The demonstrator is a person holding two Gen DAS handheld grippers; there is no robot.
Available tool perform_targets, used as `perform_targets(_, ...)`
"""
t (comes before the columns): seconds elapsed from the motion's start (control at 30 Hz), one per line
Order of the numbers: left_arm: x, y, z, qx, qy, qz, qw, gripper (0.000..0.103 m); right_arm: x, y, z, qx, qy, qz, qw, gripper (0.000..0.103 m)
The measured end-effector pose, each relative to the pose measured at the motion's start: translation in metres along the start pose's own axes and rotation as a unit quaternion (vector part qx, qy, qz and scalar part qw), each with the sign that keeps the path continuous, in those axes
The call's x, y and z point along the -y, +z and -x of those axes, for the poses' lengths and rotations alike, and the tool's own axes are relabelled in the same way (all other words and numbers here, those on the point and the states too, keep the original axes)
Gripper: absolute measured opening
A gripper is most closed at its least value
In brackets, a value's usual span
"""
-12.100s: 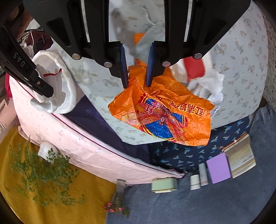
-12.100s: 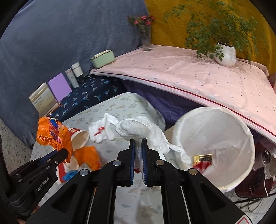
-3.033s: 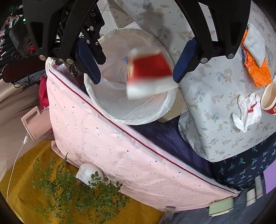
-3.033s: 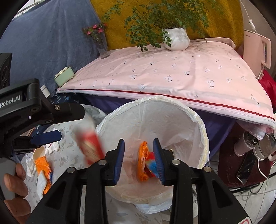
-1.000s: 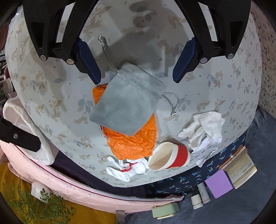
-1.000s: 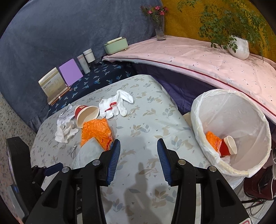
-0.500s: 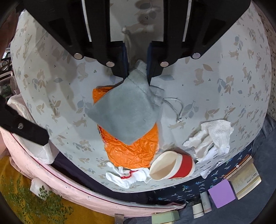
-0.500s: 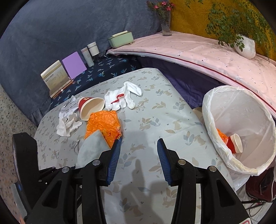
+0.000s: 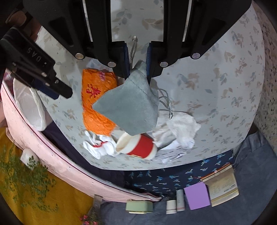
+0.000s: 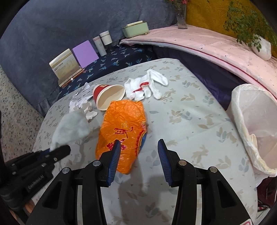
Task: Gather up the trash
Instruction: 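Grasp the grey cloth bag with the left gripper while the right gripper grasps the orange bag, then carry the grey cloth bag and orange bag over the white bin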
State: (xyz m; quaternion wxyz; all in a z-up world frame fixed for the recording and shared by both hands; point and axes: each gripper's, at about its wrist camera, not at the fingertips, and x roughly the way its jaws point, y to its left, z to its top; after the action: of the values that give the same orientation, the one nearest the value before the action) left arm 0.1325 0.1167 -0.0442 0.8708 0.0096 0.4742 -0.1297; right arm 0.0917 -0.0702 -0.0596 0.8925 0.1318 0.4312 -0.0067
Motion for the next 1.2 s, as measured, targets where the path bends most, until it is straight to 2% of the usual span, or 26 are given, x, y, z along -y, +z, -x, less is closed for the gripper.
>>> perform_targets(0.4, -0.021, -0.001, -0.011, -0.007, 0.014, 0.011, 0.9998, 0.015, -0.023, -0.011, -0.038, -0.041, 0.008, 0.007, 0.999, 0.043)
perform_targets(0.5, -0.023, -0.002, -0.015, -0.011, 0.013, 0.014, 0.9998, 0.015, -0.023, -0.013, -0.044, -0.048, 0.010, 0.003, 0.999, 0.048)
perform_targets(0.67, -0.024, -0.004, -0.021, -0.017, 0.013, 0.014, 0.9997, 0.015, -0.023, -0.018, -0.051, -0.051, 0.018, 0.001, 0.999, 0.048)
perform_targets(0.77, -0.024, -0.005, -0.023, -0.020, 0.012, 0.014, 0.9996, 0.015, -0.025, -0.018, -0.052, -0.052, 0.018, 0.006, 0.998, 0.041)
perform_targets(0.83, -0.023, -0.006, -0.024, -0.022, 0.012, 0.013, 0.9996, 0.015, -0.025, -0.017, -0.052, -0.055, 0.025, 0.006, 0.998, 0.029)
perform_targets(0.93, -0.020, -0.006, -0.023, -0.020, 0.012, 0.011, 0.9997, 0.015, -0.024, -0.018, -0.051, -0.059, 0.030, 0.008, 0.998, 0.019)
perform_targets(1.2, -0.003, -0.001, -0.010, -0.007, 0.006, -0.001, 1.0000, 0.015, -0.014, -0.010, -0.020, -0.020, 0.028, -0.001, 0.999, 0.014)
